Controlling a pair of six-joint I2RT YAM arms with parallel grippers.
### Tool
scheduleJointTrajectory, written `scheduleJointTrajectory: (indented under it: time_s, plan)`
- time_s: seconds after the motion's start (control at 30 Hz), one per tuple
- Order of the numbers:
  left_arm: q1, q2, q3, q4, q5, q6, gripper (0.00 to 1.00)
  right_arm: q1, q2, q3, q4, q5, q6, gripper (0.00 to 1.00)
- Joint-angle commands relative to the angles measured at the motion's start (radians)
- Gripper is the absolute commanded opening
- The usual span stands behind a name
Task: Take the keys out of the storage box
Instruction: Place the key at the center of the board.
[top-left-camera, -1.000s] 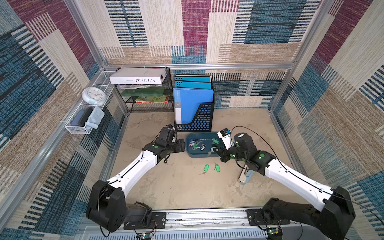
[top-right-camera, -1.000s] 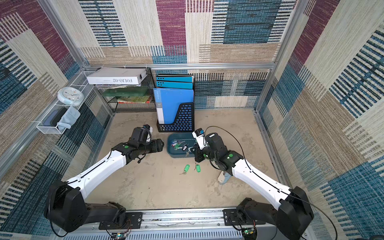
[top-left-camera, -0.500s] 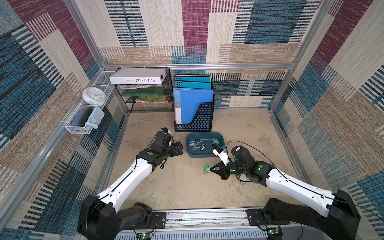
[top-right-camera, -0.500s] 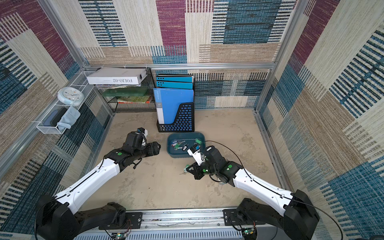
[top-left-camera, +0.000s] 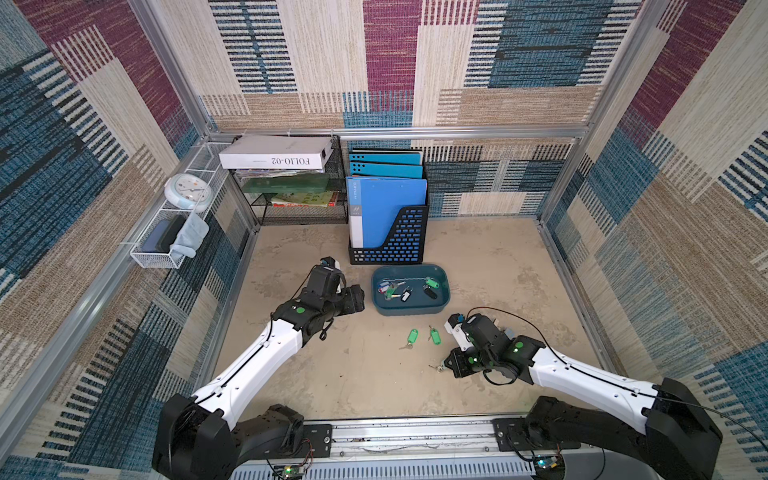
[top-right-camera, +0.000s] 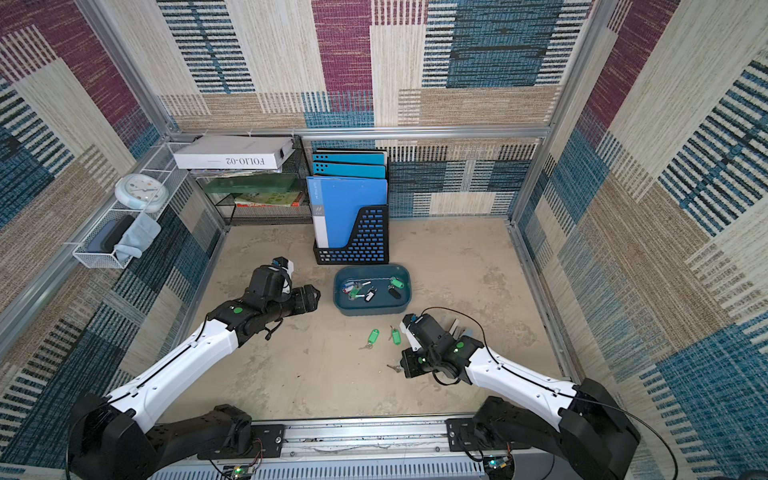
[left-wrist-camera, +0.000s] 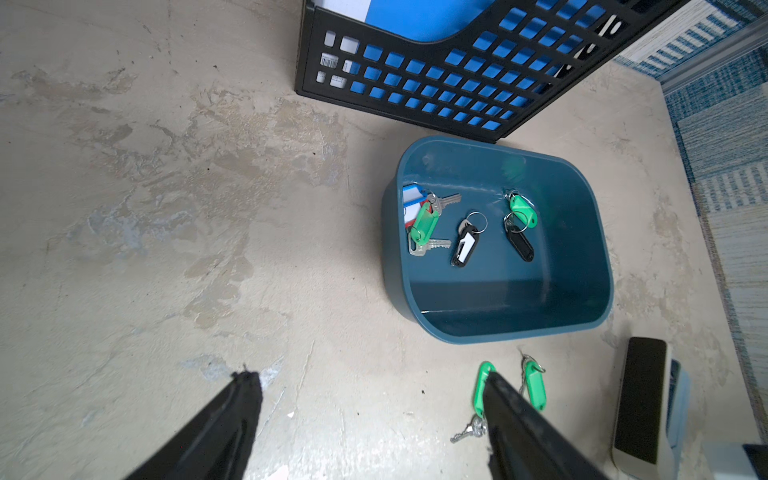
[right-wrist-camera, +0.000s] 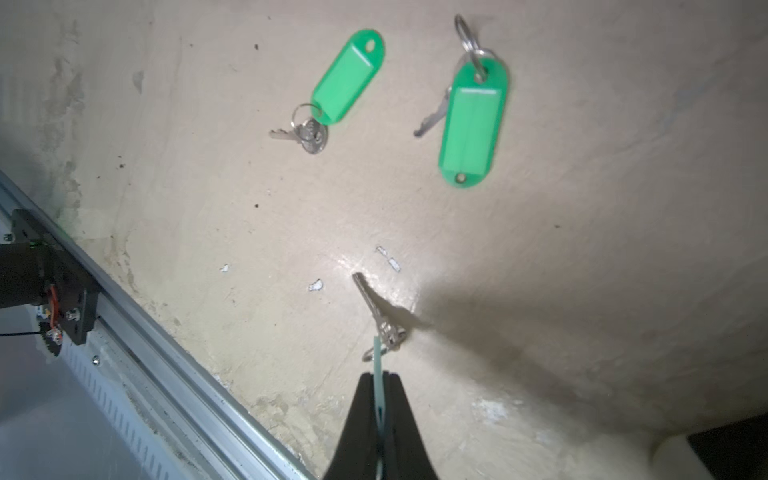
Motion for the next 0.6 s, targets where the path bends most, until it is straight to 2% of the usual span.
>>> scheduleJointTrajectory:
  time_s: [0.0, 0.17, 0.3, 0.47, 0.57]
  plan:
    - [0.001, -0.002, 0.001, -0.003, 0.004, -0.002, 0.86, 0.0, 0.039, 0.004, 0.029, 0.035, 0.024, 0.0]
    - [0.0, -0.001, 0.002, -0.001, 0.011, 0.0, 0.86, 0.0, 0.099, 0.02, 0.047, 0.059, 0.016, 0.01]
    - [-0.003, 0.0, 0.009, -0.006, 0.017, 0.004, 0.87, 0.001, 0.134, 0.029, 0.06, 0.051, 0.007, 0.08]
    - [-0.023, 0.007, 0.028, -0.014, 0.014, 0.01, 0.89, 0.001, 0.148, 0.018, 0.078, 0.026, 0.002, 0.11]
    - [-0.045, 0.008, 0.04, -0.024, -0.011, 0.011, 0.91, 0.001, 0.157, 0.009, 0.075, 0.021, 0.005, 0.2]
